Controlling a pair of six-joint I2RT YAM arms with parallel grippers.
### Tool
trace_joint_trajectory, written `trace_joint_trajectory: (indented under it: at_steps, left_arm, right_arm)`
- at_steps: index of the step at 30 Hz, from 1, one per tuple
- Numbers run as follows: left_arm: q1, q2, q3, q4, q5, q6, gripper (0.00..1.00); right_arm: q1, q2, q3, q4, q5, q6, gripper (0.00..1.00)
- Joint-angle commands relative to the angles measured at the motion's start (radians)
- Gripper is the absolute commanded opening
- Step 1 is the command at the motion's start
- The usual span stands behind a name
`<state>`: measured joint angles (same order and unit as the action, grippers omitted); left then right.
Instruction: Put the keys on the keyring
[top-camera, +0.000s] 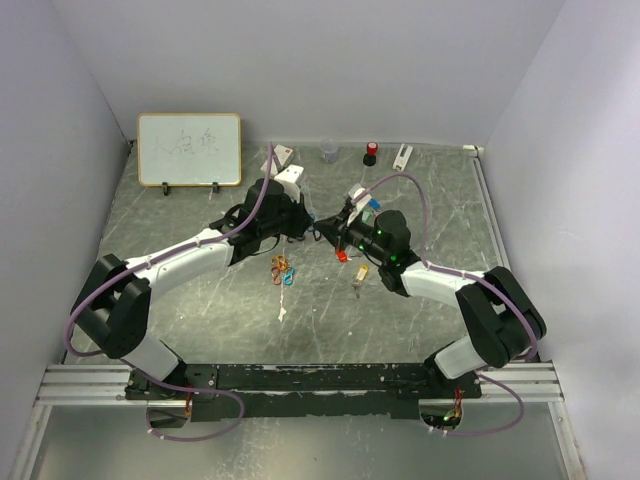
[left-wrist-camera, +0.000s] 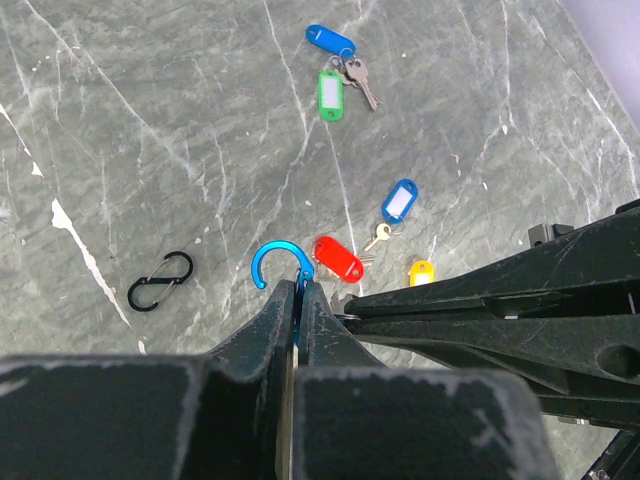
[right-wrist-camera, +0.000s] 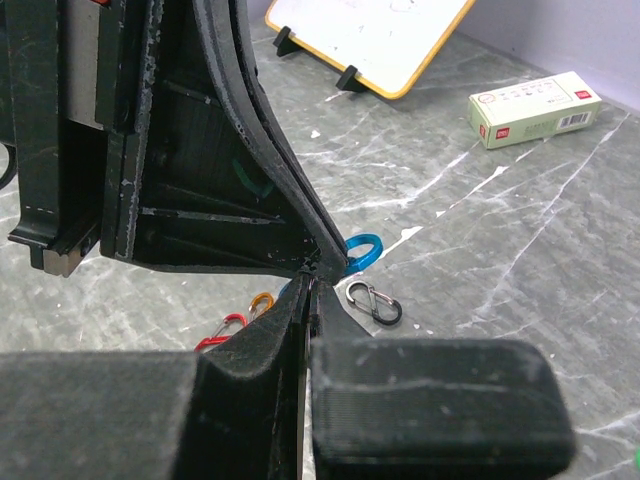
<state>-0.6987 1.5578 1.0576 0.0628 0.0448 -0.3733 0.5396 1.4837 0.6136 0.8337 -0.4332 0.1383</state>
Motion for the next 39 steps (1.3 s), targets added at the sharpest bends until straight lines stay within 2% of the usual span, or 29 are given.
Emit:
trace_joint_trajectory:
  at_steps: [1,17,18,20,25,27,31,34,39]
  left_arm:
    - [-0.009,0.017,0.059,0.011,-0.033,0.007,0.07]
    - [-0.010,0.043,0.088,-0.008,-0.067,-0.008,0.07]
    - [-0.010,0.044,0.087,-0.007,-0.071,-0.009,0.07]
    - [-0.009,0.041,0.085,-0.003,-0.078,-0.009,0.07]
    - [-0.010,0.030,0.090,-0.001,-0.103,-0.011,0.07]
    - [-0.009,0.030,0.099,-0.004,-0.105,-0.010,0.07]
    - [-0.010,0.023,0.101,-0.005,-0.115,-0.009,0.07]
    - [-0.010,0.019,0.095,-0.006,-0.132,-0.007,0.07]
    - [-0.003,0.022,0.088,-0.035,-0.222,0.003,0.07]
  right_arm:
    - [0.022,-0.022,0.017,-0.021,-0.012,-0.020,0.00]
    - [0.040,-0.043,0.018,-0.060,0.012,-0.045,0.00]
    - [0.040,-0.044,0.020,-0.063,0.015,-0.042,0.03]
    - [0.040,-0.049,0.021,-0.072,0.024,-0.034,0.18]
    - [0.040,-0.093,-0.010,-0.078,0.089,-0.006,0.44]
    - [0.040,-0.127,-0.034,-0.078,0.142,-0.001,0.46]
    - [0.039,-0.208,-0.083,-0.105,0.267,0.015,0.57]
    - [0.039,-0.255,-0.089,-0.170,0.383,0.022,0.64]
    - [0.037,-0.281,-0.048,-0.302,0.539,0.056,0.70]
